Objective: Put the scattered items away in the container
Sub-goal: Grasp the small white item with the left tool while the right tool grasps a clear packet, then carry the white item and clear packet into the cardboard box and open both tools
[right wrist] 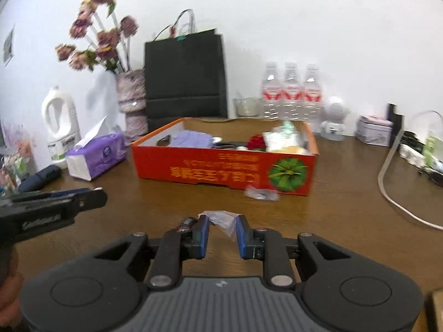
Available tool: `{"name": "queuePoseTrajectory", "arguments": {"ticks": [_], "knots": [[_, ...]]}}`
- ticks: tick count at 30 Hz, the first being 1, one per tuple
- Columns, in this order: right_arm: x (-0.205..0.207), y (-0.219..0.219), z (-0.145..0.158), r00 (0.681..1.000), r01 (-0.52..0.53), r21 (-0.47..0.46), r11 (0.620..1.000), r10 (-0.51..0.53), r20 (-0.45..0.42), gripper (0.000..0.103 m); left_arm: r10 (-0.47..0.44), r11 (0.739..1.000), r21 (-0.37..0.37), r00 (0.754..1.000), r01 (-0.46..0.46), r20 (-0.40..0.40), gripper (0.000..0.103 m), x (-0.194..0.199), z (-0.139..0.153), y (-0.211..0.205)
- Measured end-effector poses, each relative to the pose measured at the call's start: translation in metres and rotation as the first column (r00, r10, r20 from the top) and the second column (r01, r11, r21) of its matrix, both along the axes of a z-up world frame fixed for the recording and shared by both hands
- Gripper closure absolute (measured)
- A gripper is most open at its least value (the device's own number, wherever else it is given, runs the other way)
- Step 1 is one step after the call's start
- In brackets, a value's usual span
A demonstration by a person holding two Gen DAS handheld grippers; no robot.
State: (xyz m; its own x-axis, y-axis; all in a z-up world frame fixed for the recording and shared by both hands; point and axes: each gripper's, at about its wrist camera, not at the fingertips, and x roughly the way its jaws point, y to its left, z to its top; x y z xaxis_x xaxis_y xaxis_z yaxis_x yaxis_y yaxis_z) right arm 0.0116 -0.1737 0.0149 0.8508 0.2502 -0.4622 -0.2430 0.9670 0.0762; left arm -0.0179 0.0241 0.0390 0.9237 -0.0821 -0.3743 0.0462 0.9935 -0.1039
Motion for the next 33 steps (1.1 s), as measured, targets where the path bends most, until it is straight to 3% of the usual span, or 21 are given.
{"name": "queuePoseTrajectory", "arguments": {"ticks": [4,9,17,20,23,26,28,30,33], "knots": [[-0.016,-0.018,0.003,1.000,0.014,0.042,0.999,-0.015,0.008,0.083,-0.023,0.999,-0.033,1.000,0.022,-0.010,0.078,-0.013,0.004,-0.008],[-0.023,-0.028,0.013,1.000,-0.001,0.088,0.996,-0.002,0.028,0.083,-0.019,1.000,-0.003,0.999,0.019,-0.028,0.078,-0.007,0.018,-0.006],[0.008,-0.050,0.055,0.994,-0.001,0.137,0.991,-0.013,0.105,0.083,-0.026,0.999,-0.031,0.999,0.027,0.038,0.078,0.041,0.059,0.018],[0.033,-0.056,0.069,0.993,-0.013,0.140,0.990,-0.005,0.122,0.083,-0.069,0.998,0.006,0.997,0.068,0.032,0.078,0.081,0.067,0.020],[0.083,-0.052,0.080,0.996,-0.061,0.141,0.988,0.052,0.072,0.083,-0.095,0.994,0.050,0.995,0.096,-0.012,0.077,0.134,0.065,0.027],[0.146,-0.038,0.081,0.994,-0.098,0.136,0.986,0.104,-0.034,0.083,-0.089,0.992,0.077,0.986,0.100,-0.139,0.077,0.198,0.052,0.038],[0.195,-0.024,0.075,0.983,-0.110,0.130,0.985,0.127,-0.129,0.083,-0.054,0.989,0.120,0.968,0.085,-0.243,0.077,0.241,0.036,0.043],[0.245,-0.008,0.061,0.969,-0.102,0.086,0.991,0.119,-0.218,0.083,0.005,0.973,0.222,0.951,0.067,-0.310,0.077,0.270,0.018,0.041],[0.296,0.010,0.036,0.940,-0.084,0.048,0.995,0.095,-0.326,0.083,-0.026,0.943,0.295,0.916,0.156,-0.401,0.077,0.288,-0.002,0.035]]}}
